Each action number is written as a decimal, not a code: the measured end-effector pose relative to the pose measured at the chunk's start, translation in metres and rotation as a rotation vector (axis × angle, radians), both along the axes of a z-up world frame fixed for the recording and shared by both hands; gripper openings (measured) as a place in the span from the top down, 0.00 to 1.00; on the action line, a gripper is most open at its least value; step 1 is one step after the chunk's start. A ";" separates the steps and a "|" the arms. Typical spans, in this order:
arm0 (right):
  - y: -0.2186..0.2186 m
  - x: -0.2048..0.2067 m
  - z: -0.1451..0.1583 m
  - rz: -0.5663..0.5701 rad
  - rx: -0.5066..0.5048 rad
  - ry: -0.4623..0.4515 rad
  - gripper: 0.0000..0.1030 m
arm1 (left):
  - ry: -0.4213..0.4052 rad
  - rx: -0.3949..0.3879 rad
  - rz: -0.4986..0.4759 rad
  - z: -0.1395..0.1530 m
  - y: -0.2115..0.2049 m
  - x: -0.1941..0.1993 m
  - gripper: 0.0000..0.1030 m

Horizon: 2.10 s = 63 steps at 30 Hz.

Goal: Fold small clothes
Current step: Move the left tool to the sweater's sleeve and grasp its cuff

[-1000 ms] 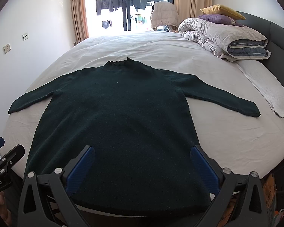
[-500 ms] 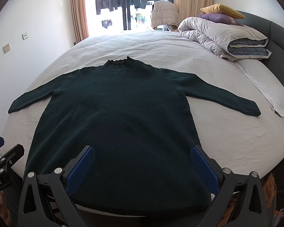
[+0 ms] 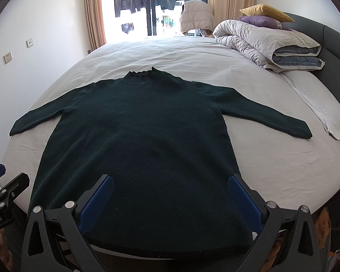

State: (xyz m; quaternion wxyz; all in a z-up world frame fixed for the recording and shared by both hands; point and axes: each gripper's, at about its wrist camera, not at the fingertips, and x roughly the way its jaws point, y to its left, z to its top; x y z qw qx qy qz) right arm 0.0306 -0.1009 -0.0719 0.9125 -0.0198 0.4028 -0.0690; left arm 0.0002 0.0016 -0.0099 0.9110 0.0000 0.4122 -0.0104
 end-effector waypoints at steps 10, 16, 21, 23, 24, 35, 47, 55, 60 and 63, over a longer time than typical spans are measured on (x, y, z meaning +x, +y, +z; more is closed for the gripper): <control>-0.044 -0.022 0.019 -0.074 -0.001 -0.052 0.00 | -0.022 -0.059 -0.013 0.001 0.005 0.000 0.00; -0.148 -0.071 0.031 -0.312 -0.060 -0.124 0.00 | -0.001 -0.120 0.043 -0.004 0.034 0.013 0.00; -0.244 -0.130 0.021 -0.571 -0.136 -0.152 0.00 | 0.023 -0.160 0.073 -0.012 0.054 0.023 0.00; -0.276 -0.151 0.009 -0.650 -0.152 -0.136 0.00 | 0.026 -0.179 0.084 -0.015 0.063 0.027 0.00; -0.294 -0.163 0.001 -0.706 -0.142 -0.112 0.00 | 0.025 -0.196 0.086 -0.016 0.067 0.028 0.00; -0.300 -0.169 -0.001 -0.709 -0.048 -0.165 0.00 | -0.006 -0.298 0.102 -0.027 0.107 0.054 0.00; -0.111 0.023 0.022 -0.141 0.058 -0.219 0.00 | -0.128 -0.639 0.458 -0.060 0.318 0.130 0.00; 0.009 0.121 -0.002 0.099 0.114 -0.144 0.00 | -0.099 -0.920 0.619 -0.116 0.431 0.180 0.01; 0.062 0.153 -0.026 0.197 0.151 -0.102 0.05 | -0.146 -0.958 0.625 -0.120 0.452 0.200 0.01; 0.084 0.161 -0.032 0.248 0.158 -0.099 0.08 | -0.151 -0.977 0.641 -0.121 0.466 0.214 0.16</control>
